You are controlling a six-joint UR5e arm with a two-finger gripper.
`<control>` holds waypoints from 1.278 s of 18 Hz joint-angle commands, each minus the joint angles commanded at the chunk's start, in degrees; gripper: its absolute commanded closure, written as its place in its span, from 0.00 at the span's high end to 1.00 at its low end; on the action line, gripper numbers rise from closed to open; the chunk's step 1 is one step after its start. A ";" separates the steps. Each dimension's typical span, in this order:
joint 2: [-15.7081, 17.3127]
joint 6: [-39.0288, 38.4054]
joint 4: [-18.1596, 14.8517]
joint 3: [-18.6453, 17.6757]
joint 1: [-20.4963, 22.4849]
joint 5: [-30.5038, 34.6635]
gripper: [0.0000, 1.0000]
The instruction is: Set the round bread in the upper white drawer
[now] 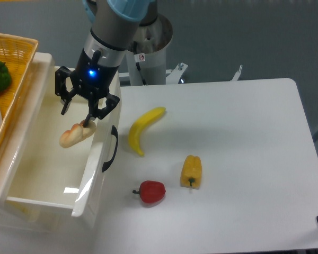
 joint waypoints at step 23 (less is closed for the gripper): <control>-0.44 5.44 1.49 0.79 7.99 3.76 1.00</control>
